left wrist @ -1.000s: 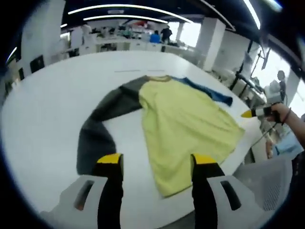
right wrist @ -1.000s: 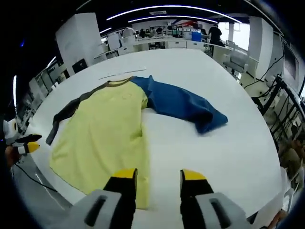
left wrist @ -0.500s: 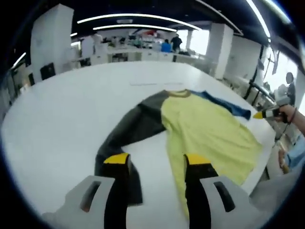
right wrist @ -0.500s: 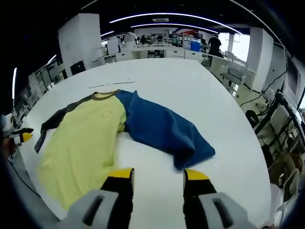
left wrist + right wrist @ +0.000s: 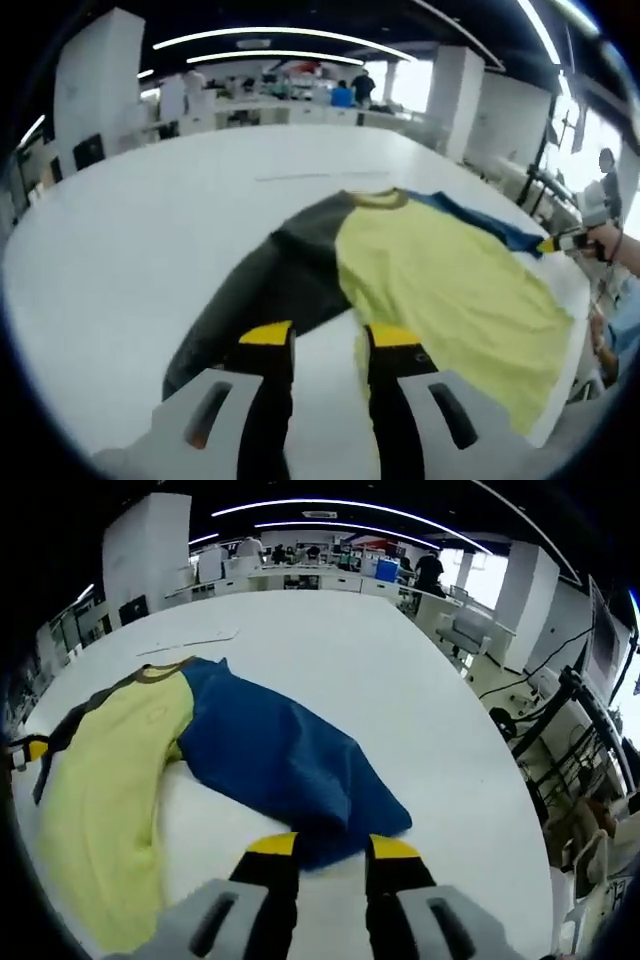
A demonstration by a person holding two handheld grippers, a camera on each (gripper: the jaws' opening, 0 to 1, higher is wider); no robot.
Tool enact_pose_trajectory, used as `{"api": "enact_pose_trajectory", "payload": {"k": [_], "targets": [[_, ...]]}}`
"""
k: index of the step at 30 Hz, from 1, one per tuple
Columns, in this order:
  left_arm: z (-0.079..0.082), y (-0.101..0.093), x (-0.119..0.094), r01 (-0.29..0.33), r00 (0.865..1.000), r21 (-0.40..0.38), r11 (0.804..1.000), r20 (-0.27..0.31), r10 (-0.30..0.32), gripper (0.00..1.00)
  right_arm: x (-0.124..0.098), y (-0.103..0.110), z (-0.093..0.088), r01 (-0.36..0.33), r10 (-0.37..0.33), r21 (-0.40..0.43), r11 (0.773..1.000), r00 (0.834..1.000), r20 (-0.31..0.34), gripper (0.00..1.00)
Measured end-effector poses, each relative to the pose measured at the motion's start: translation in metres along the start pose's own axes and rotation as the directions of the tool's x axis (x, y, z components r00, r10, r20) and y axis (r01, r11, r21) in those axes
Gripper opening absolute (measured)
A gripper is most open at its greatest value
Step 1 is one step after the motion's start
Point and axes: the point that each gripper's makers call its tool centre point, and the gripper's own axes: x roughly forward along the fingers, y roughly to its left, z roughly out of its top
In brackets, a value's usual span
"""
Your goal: Fold the garment on the visible template until the final outline fits inside the template.
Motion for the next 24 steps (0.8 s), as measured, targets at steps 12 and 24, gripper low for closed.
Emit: {"api": "enact_pose_trajectory", "payload": {"k": [12, 24], "targets": [[-0.01, 0.002, 0.037, -0.032, 0.999, 0.08, 0.996, -0.029, 0.034, 0.24, 0.017, -0.01, 0.006, 0.025, -0.025, 0.033, 0.999, 1.0, -0.006, 0.02], [-0.016, 0.016, 0.045, -0.085, 0.993, 0.051, 0.995, -0.075, 0.089, 0.0, 0.022, -0.025, 0.011, 0.059, -0.059, 0.035, 0.998, 0.998, -0.01, 0.0]]}}
